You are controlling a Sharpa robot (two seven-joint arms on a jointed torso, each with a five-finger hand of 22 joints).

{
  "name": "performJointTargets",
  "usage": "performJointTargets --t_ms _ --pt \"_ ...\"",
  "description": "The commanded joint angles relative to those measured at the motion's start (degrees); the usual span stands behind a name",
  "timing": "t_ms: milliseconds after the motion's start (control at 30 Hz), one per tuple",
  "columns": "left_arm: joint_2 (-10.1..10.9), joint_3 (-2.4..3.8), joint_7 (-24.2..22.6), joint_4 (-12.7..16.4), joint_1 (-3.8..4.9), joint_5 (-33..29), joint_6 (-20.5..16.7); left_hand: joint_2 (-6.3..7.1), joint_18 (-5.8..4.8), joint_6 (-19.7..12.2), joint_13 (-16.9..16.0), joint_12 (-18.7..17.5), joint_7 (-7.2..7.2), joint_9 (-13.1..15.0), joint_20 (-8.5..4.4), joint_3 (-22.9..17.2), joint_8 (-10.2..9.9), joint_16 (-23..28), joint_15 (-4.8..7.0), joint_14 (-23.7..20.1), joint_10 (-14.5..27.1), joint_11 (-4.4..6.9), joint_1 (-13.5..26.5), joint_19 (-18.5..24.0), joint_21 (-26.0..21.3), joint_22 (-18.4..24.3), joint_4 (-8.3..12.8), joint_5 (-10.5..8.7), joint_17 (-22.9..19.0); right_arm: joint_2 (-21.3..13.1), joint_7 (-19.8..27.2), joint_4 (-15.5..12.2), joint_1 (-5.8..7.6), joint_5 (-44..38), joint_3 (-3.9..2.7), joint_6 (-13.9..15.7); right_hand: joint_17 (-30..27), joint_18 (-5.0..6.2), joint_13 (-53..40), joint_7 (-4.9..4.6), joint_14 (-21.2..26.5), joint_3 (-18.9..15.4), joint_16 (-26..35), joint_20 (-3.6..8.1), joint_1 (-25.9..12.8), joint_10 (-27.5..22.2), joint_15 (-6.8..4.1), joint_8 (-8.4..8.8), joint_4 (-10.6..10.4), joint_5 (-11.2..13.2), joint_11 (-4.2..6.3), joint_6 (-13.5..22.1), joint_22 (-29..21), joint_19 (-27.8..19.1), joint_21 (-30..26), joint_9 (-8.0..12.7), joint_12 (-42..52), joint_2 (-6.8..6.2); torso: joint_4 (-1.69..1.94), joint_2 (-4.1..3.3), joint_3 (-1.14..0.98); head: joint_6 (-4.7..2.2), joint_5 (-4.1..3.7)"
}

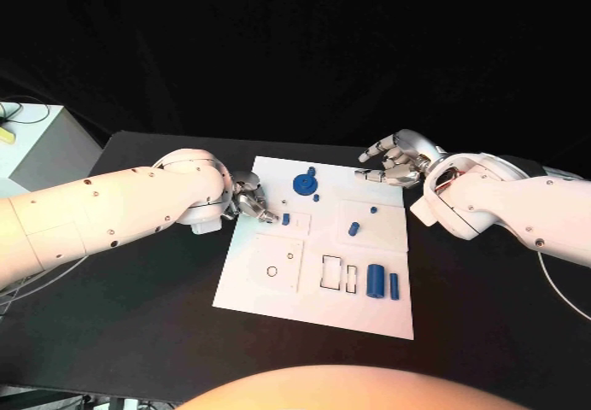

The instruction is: Assemble the parts on the task board

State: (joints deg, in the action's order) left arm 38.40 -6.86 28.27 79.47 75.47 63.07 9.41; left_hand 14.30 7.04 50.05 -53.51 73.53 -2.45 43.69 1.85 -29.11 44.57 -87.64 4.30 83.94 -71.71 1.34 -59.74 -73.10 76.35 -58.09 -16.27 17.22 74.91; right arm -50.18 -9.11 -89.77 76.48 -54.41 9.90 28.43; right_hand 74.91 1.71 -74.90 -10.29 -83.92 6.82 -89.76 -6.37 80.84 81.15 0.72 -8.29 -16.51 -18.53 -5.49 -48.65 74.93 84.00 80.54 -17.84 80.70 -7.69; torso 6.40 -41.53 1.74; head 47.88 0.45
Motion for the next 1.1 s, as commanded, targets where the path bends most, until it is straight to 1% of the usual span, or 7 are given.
performJointTargets --t_ms 33,367,500,700,833,967,1100 --pt "0.6 0.17 0.3 1.0 -0.14 -0.7 -1.1 -0.17 -0.56 -0.9 1.8 -1.2 -0.34 -0.1 0.12 1.0 -0.1 0.1 0.11 4.4 1.7 -0.21 -1.2 0.5 -0.6 0.9 -0.2 0.11 8.8 0.0 0.7 0.0 -0.08 -0.3 0.00 0.0 14.6 0.47 -6.0 0.01 -5.9 0.3 0.1 -0.20 0.1 -0.4 0.14 0.20 -0.1 -0.3 0.16 -0.5 9.1 2.3 -0.3 0.1 0.0 -0.05 0.03 0.03 0.00 0.00 -0.13" --pt "3.1 1.53 0.2 3.8 -0.13 -2.0 -3.3 -0.55 -0.26 -2.3 3.6 -2.0 -1.01 0.0 0.58 3.9 0.1 0.6 -0.44 3.9 3.7 -0.84 -1.2 1.6 -1.5 2.5 -0.4 0.12 7.6 0.0 0.7 0.0 -0.20 -0.3 0.00 0.0 14.5 0.48 -5.9 0.00 -5.9 0.4 0.2 -0.21 0.0 -0.4 0.15 0.25 -0.1 -0.3 0.15 -0.4 9.1 2.3 -0.3 0.1 0.0 -0.13 0.05 0.08 -0.01 -0.16 -0.13" --pt "4.0 2.17 -0.1 4.8 -0.12 -3.9 -5.6 -0.78 0.72 -6.5 11.1 -5.8 -2.57 -0.2 1.46 9.2 -0.7 2.6 -1.67 2.1 10.5 -2.26 -0.5 5.3 -4.6 8.1 -0.5 -0.28 3.2 0.1 0.7 0.1 -0.23 -0.3 0.00 0.0 14.5 0.48 -5.9 0.00 -5.9 0.4 0.2 -0.21 0.0 -0.4 0.15 0.25 -0.1 -0.3 0.15 -0.4 9.1 2.3 -0.3 0.1 0.0 -0.13 0.06 0.04 -0.05 -0.29 -0.09" --pt "5.6 3.28 -0.6 6.4 -0.11 -8.2 -8.9 -5.99 1.61 -10.7 18.1 -7.0 -4.63 -2.8 3.16 25.6 -0.4 3.6 -3.56 0.4 18.3 -4.24 -3.8 8.2 -7.3 12.4 -0.7 -6.99 -0.1 0.1 0.8 0.1 -0.26 -0.3 0.00 0.1 14.4 0.50 -5.8 -0.02 -5.9 0.4 0.2 -0.21 -0.1 -0.5 0.15 0.30 -0.1 -0.3 0.14 -0.4 9.1 2.3 -0.4 0.1 -0.1 -0.18 -0.03 -0.05 -0.05 -0.37 -0.23" --pt "6.4 3.77 -2.0 7.0 -0.11 -10.3 -11.1 -7.85 1.96 -12.4 19.1 -6.7 -5.16 -4.0 3.49 29.1 -0.1 4.2 -3.97 -0.4 19.6 -4.76 -5.3 9.5 -8.4 14.4 -0.7 -7.85 -1.9 0.1 0.7 0.0 -0.27 -0.3 0.00 0.1 14.4 0.51 -5.8 -0.02 -5.9 0.4 0.2 -0.21 -0.1 -0.5 0.15 0.32 -0.1 -0.3 0.14 -0.3 9.0 2.3 -0.5 0.1 -0.1 -0.19 0.03 -0.03 -0.08 -0.50 -0.39" --pt "6.4 3.99 -8.1 6.5 -0.11 -13.1 -14.2 -12.87 3.51 -16.4 21.1 -8.0 -6.72 -6.5 4.70 24.8 -0.8 7.9 -5.26 -5.2 23.9 -6.18 -11.9 16.0 -14.3 23.5 -0.6 -6.96 -10.4 0.0 0.7 0.0 -0.27 -0.3 0.00 0.3 14.5 0.54 -5.8 -0.02 -5.9 0.4 0.2 -0.21 -0.1 -0.5 0.15 0.33 -0.1 -0.3 0.14 -0.3 8.9 2.2 -0.6 0.1 -0.1 -0.18 0.05 -0.05 -0.10 -0.66 -0.44" --pt "4.9 4.03 -16.5 4.6 -0.11 -11.4 -16.4 -10.95 3.58 -16.4 24.9 -12.1 -7.23 -10.4 5.15 11.9 -2.0 14.1 -5.67 -13.3 28.3 -6.60 -23.4 18.2 -17.6 25.4 -0.3 -6.83 -22.4 0.1 0.8 0.1 -0.28 -0.3 0.00 0.5 14.4 0.58 -5.7 -0.02 -5.9 0.5 0.2 -0.21 0.0 -0.6 0.15 0.33 -0.1 -0.3 0.14 -0.3 8.8 2.1 -0.8 0.1 -0.2 -0.16 0.11 0.02 -0.09 -0.98 -0.48"
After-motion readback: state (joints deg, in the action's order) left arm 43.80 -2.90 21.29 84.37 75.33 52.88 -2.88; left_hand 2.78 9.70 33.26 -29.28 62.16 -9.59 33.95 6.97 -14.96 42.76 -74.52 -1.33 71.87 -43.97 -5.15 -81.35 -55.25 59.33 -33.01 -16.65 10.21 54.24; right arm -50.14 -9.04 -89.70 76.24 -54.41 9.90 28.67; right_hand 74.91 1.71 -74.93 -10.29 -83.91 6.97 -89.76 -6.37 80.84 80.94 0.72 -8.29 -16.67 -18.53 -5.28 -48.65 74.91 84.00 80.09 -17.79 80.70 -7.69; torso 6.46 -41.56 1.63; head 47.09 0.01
